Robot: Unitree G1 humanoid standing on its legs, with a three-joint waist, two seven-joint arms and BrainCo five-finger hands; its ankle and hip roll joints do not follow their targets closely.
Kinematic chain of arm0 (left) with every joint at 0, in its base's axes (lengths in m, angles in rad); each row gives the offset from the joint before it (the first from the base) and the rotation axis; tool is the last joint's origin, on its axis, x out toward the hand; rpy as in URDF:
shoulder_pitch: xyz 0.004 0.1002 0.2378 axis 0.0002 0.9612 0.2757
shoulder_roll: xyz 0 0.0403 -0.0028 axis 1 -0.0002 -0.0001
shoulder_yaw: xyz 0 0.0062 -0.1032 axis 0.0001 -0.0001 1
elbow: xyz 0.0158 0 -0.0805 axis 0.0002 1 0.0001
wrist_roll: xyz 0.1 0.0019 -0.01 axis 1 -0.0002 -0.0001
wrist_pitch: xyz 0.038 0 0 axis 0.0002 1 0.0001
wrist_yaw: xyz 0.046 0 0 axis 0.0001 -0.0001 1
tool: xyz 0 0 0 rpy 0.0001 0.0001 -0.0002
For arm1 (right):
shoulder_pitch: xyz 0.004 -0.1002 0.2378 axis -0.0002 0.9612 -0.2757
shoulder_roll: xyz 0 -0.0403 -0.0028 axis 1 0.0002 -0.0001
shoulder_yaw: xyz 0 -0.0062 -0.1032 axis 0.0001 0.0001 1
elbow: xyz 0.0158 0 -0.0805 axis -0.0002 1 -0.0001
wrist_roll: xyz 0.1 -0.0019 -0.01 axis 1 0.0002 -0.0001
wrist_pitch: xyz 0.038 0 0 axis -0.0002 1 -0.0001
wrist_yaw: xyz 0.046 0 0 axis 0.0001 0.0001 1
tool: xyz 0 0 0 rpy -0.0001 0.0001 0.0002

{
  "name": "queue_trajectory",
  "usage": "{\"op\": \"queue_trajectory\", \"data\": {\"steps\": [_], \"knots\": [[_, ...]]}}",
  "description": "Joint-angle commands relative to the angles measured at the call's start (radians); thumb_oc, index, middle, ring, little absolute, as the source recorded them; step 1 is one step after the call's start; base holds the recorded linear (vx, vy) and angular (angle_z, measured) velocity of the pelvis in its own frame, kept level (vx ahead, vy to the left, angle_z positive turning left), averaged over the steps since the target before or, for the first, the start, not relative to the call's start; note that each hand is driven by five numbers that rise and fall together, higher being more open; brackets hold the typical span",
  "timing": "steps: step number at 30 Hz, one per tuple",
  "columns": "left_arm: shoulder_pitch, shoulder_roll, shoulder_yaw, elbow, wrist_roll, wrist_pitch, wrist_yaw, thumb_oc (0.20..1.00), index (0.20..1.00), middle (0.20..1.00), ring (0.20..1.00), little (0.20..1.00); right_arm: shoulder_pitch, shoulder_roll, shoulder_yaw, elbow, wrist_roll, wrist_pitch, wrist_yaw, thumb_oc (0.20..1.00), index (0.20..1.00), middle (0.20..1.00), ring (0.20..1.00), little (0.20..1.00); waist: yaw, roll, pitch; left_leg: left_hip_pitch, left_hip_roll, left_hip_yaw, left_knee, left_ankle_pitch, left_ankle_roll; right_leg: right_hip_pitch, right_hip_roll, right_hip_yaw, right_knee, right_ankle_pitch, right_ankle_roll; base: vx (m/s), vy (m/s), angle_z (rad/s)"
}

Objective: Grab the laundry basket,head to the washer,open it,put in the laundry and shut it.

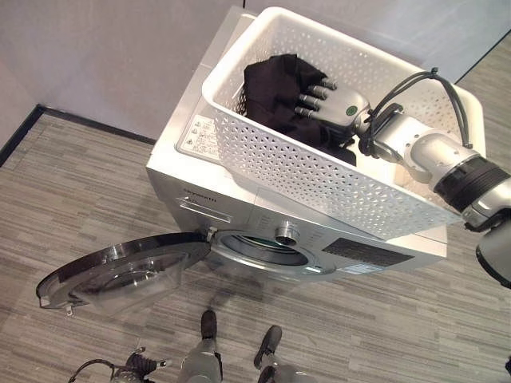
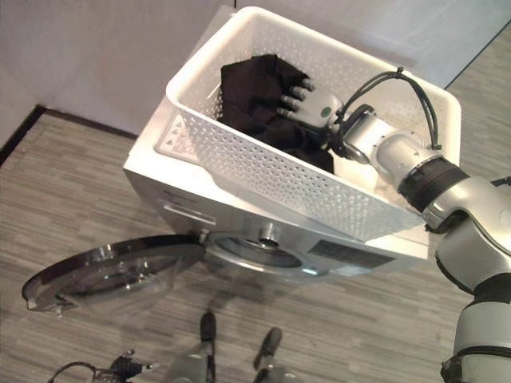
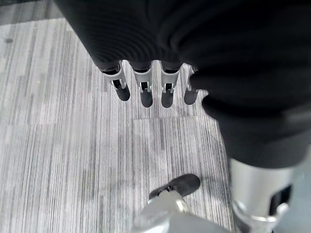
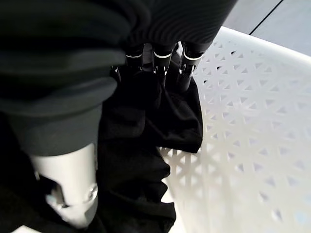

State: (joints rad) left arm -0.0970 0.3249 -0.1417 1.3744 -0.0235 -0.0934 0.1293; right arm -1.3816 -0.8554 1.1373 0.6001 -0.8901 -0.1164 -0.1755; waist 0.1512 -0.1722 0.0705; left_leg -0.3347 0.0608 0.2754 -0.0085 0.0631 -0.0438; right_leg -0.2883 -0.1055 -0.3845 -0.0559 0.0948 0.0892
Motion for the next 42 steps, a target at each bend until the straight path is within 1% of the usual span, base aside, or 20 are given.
{"op": "queue_trajectory", "data": {"steps": [1, 8, 10, 12, 13, 14, 18, 25, 28, 29, 30, 31, 33, 34, 35, 36, 37, 38, 39, 42], "knots": [[-0.026, 0.005, -0.005, -0.014, -0.03, -0.016, 0.038, 1.0, 1.0, 1.0, 1.0, 1.0, -0.079, 0.011, -0.032, 0.056, -0.036, 0.074, -0.078, 1.0, 1.0, 1.0, 1.0, 1.0, 0.026, -0.048, 0.056, -0.007, -0.027, -0.024, -0.079, 0.071, -0.04, 0.036, -0.095, 0.038, -0.031, 0.165, 0.124, 0.0, 0.0, 0.0], [-0.025, -0.005, -0.024, -0.011, -0.031, -0.018, 0.054, 1.0, 1.0, 1.0, 1.0, 1.0, -0.099, 0.031, -0.092, 0.092, -0.02, 0.114, -0.146, 1.0, 1.0, 1.0, 1.0, 1.0, 0.04, -0.045, 0.055, -0.008, -0.03, -0.031, -0.079, 0.07, -0.038, 0.039, -0.096, 0.031, -0.031, 0.165, 0.125, 0.0, -0.001, 0.0], [-0.034, -0.012, -0.05, -0.019, -0.039, -0.022, 0.066, 1.0, 1.0, 1.0, 1.0, 1.0, -0.107, 0.075, -0.134, 0.183, 0.028, 0.138, -0.181, 1.0, 1.0, 1.0, 1.0, 1.0, 0.05, -0.042, 0.056, -0.01, -0.033, -0.038, -0.079, 0.071, -0.035, 0.038, -0.096, 0.029, -0.031, 0.167, 0.123, 0.0, 0.0, 0.0], [-0.042, -0.016, -0.077, -0.033, -0.051, -0.028, 0.072, 1.0, 1.0, 1.0, 1.0, 1.0, -0.137, 0.122, -0.112, 0.278, 0.046, 0.143, -0.179, 1.0, 1.0, 1.0, 1.0, 1.0, 0.06, -0.036, 0.062, -0.013, -0.034, -0.041, -0.079, 0.076, -0.035, 0.037, -0.095, 0.028, -0.031, 0.165, 0.122, -0.01, 0.001, 0.03], [-0.045, -0.016, -0.082, -0.036, -0.057, -0.03, 0.075, 1.0, 1.0, 1.0, 1.0, 1.0, -0.148, 0.141, -0.095, 0.309, 0.052, 0.138, -0.168, 0.231, 0.231, 0.231, 0.231, 0.231, 0.063, -0.035, 0.066, -0.016, -0.035, -0.043, -0.079, 0.078, -0.036, 0.035, -0.095, 0.027, -0.031, 0.167, 0.122, -0.03, -0.001, 0.07], [-0.049, -0.016, -0.09, -0.04, -0.062, -0.034, 0.078, 1.0, 1.0, 1.0, 1.0, 1.0, -0.156, 0.163, -0.083, 0.339, 0.063, 0.133, -0.154, 0.2, 0.2, 0.2, 0.2, 0.2, 0.067, -0.033, 0.069, -0.019, -0.036, -0.045, -0.079, 0.081, -0.036, 0.033, -0.096, 0.026, -0.031, 0.168, 0.122, -0.03, 0.006, 0.05], [-0.052, -0.027, -0.124, -0.057, -0.085, -0.046, 0.086, 1.0, 1.0, 1.0, 1.0, 1.0, -0.166, 0.222, -0.098, 0.428, 0.118, 0.143, -0.165, 0.2, 0.2, 0.2, 0.2, 0.2, 0.078, -0.023, 0.08, -0.031, -0.039, -0.051, -0.079, 0.089, -0.038, 0.025, -0.098, 0.024, -0.031, 0.17, 0.122, 0.0, 0.0, 0.0], [-0.045, -0.039, -0.135, -0.06, -0.078, -0.04, 0.09, 1.0, 1.0, 1.0, 1.0, 1.0, -0.14, 0.232, -0.151, 0.391, 0.167, 0.15, -0.181, 0.2, 0.2, 0.2, 0.2, 0.2, 0.076, -0.01, 0.077, -0.026, -0.04, -0.048, -0.079, 0.087, -0.036, 0.031, -0.104, 0.028, -0.031, 0.179, 0.125, 0.0, 0.0, 0.0], [-0.022, -0.038, -0.114, -0.055, -0.046, -0.028, 0.084, 1.0, 1.0, 1.0, 1.0, 1.0, -0.09, 0.212, -0.244, 0.294, 0.257, 0.14, -0.179, 0.2, 0.2, 0.2, 0.2, 0.2, 0.063, 0.009, 0.049, 0.01, -0.042, -0.035, -0.079, 0.074, -0.03, 0.054, -0.11, 0.043, -0.031, 0.176, 0.124, 0.03, 0.031, 0.01], [-0.021, -0.037, -0.114, -0.055, -0.046, -0.028, 0.084, 1.0, 1.0, 1.0, 1.0, 1.0, -0.089, 0.211, -0.245, 0.292, 0.257, 0.141, -0.179, 0.2, 0.2, 0.2, 0.2, 0.2, 0.063, 0.008, 0.049, 0.011, -0.042, -0.034, -0.079, 0.074, -0.03, 0.055, -0.11, 0.043, -0.031, 0.176, 0.124, 0.05, 0.049, 0.02], [-0.009, -0.041, -0.105, -0.06, -0.036, -0.025, 0.079, 1.0, 1.0, 1.0, 1.0, 1.0, -0.064, 0.199, -0.3, 0.236, 0.316, 0.133, -0.176, 0.2, 0.2, 0.2, 0.2, 0.2, 0.054, 0.018, 0.036, 0.031, -0.043, -0.029, -0.079, 0.069, -0.028, 0.067, -0.113, 0.047, -0.031, 0.174, 0.124, 0.02, 0.019, -0.03], [-0.008, -0.04, -0.105, -0.06, -0.036, -0.025, 0.079, 1.0, 1.0, 1.0, 1.0, 1.0, -0.062, 0.197, -0.302, 0.233, 0.315, 0.134, -0.175, 0.2, 0.2, 0.2, 0.2, 0.2, 0.055, 0.017, 0.036, 0.032, -0.043, -0.029, -0.079, 0.069, -0.028, 0.068, -0.113, 0.048, -0.031, 0.174, 0.124, 0.04, 0.027, -0.01], [0.005, -0.047, -0.093, -0.06, -0.026, -0.019, 0.074, 1.0, 1.0, 1.0, 1.0, 1.0, -0.019, 0.191, -0.373, 0.177, 0.38, 0.128, -0.18, 0.2, 0.2, 0.2, 0.2, 0.2, 0.046, 0.026, 0.017, 0.052, -0.045, -0.023, -0.079, 0.065, -0.023, 0.083, -0.117, 0.052, -0.031, 0.172, 0.123, 0.04, 0.017, -0.04], [0.015, -0.052, -0.09, -0.063, -0.018, -0.017, 0.069, 1.0, 1.0, 1.0, 1.0, 1.0, 0.009, 0.189, -0.43, 0.146, 0.433, 0.121, -0.189, 0.2, 0.2, 0.2, 0.2, 0.2, 0.039, 0.031, 0.005, 0.067, -0.045, -0.017, -0.079, 0.063, -0.022, 0.095, -0.117, 0.053, -0.031, 0.169, 0.122, 0.08, 0.014, -0.04], [0.034, -0.062, -0.08, -0.07, -0.007, -0.009, 0.062, 1.0, 1.0, 1.0, 1.0, 1.0, 0.062, 0.181, -0.545, 0.082, 0.576, 0.098, -0.202, 0.2, 0.2, 0.2, 0.2, 0.2, 0.025, 0.047, -0.023, 0.105, -0.046, -0.01, -0.079, 0.055, -0.021, 0.126, -0.119, 0.055, -0.031, 0.159, 0.122, 0.07, 0.009, -0.02], [0.034, -0.061, -0.081, -0.071, -0.007, -0.009, 0.062, 1.0, 1.0, 1.0, 1.0, 1.0, 0.063, 0.18, -0.546, 0.08, 0.576, 0.099, -0.201, 0.2, 0.2, 0.2, 0.2, 0.2, 0.025, 0.046, -0.024, 0.102, -0.046, -0.011, -0.079, 0.058, -0.021, 0.124, -0.119, 0.055, -0.031, 0.16, 0.121, 0.06, 0.004, -0.06], [0.042, -0.064, -0.077, -0.076, -0.007, -0.007, 0.06, 1.0, 1.0, 1.0, 1.0, 1.0, 0.072, 0.176, -0.582, 0.059, 0.623, 0.089, -0.209, 0.2, 0.2, 0.2, 0.2, 0.2, 0.021, 0.052, -0.034, 0.116, -0.047, -0.011, -0.079, 0.054, -0.021, 0.135, -0.118, 0.055, -0.031, 0.155, 0.121, 0.02, -0.012, -0.16], [0.062, -0.072, -0.077, -0.085, -0.003, 0.0, 0.058, 1.0, 1.0, 1.0, 1.0, 1.0, 0.108, 0.168, -0.703, 0.018, 0.813, 0.036, -0.238, 0.2, 0.2, 0.2, 0.2, 0.2, 0.007, 0.066, -0.062, 0.143, -0.047, -0.005, -0.079, 0.053, -0.023, 0.158, -0.116, 0.057, -0.031, 0.147, 0.12, 0.02, -0.012, -0.16], [0.062, -0.071, -0.077, -0.086, -0.003, 0.0, 0.058, 1.0, 1.0, 1.0, 1.0, 1.0, 0.109, 0.167, -0.705, 0.017, 0.813, 0.036, -0.238, 0.2, 0.2, 0.2, 0.2, 0.2, 0.007, 0.064, -0.063, 0.14, -0.047, -0.005, -0.079, 0.056, -0.022, 0.155, -0.117, 0.057, -0.031, 0.15, 0.119, 0.0, -0.016, -0.12], [0.093, -0.076, -0.057, -0.086, -0.01, 0.014, 0.051, 1.0, 1.0, 1.0, 1.0, 1.0, 0.133, 0.151, -0.808, -0.041, 1.019, -0.024, -0.239, 0.2, 0.2, 0.2, 0.2, 0.2, -0.018, 0.074, -0.095, 0.17, -0.043, 0.004, -0.079, 0.054, -0.023, 0.174, -0.107, 0.068, -0.031, 0.135, 0.115, -0.01, -0.019, -0.09]]}}
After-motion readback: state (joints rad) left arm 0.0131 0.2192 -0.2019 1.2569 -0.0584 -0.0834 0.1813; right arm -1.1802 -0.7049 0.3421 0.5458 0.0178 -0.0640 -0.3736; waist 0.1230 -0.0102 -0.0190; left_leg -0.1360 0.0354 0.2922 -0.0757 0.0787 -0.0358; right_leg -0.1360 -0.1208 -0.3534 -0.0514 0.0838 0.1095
